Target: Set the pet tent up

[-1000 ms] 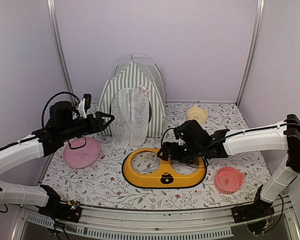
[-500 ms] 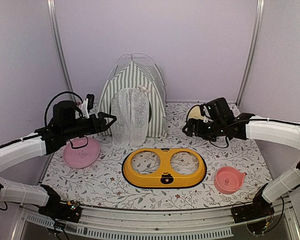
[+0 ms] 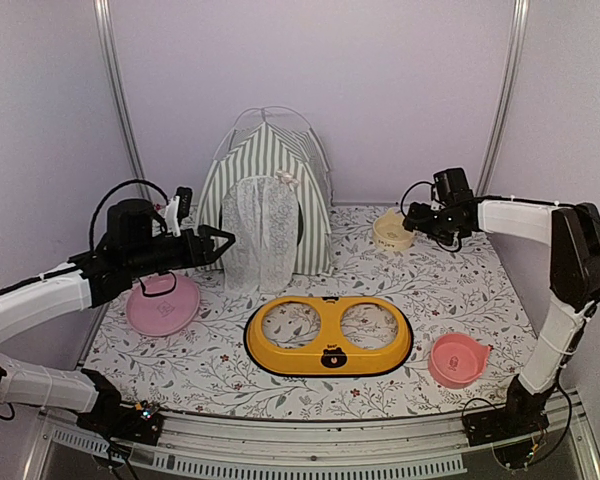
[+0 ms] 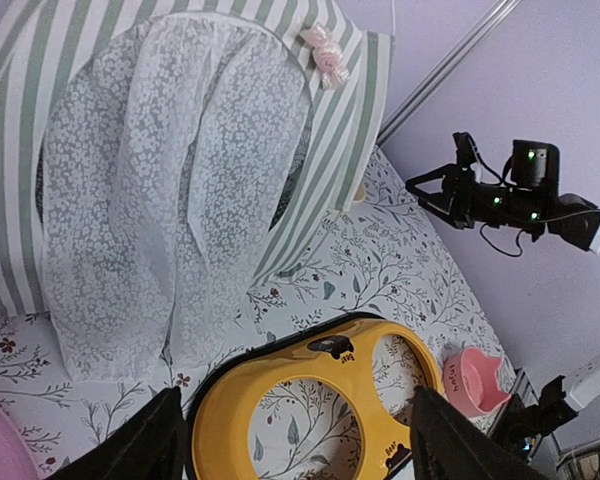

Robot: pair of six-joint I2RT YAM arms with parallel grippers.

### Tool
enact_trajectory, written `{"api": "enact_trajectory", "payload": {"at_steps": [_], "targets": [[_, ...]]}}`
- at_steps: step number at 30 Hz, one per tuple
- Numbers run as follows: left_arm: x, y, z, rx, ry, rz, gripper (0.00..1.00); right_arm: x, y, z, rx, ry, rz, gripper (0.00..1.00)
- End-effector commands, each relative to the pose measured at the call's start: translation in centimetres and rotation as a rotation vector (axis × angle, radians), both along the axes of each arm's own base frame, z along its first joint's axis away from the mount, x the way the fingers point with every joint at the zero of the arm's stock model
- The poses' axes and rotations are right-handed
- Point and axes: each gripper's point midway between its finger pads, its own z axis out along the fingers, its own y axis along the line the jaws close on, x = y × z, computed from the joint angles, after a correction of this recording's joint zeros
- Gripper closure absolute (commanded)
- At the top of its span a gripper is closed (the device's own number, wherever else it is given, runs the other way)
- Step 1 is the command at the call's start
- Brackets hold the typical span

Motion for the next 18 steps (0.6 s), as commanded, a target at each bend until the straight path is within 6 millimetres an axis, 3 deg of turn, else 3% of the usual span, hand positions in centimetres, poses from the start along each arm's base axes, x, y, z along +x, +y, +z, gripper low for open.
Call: {"api": "enact_trajectory", "payload": {"at_steps": [1,8,18], "targets": [[-0.3,-0.7,1.5,0.007,-0.038,-0.03,0.22,4.3,-1.8,-0.3,-0.014,-0.031,-0.052,0.14],[-0.4,-0.8,2.0,0.009,-0.042,-0.032,0.22,8.7,-2.9,-4.2,-0.013,0.016,-0.104,0.22],[0.1,-1.0,2.1,0.014,-0.026,-0.021,0.22,10.4,-3.2,-8.9,-0.044,0.082,-0.132,0.31]]}}
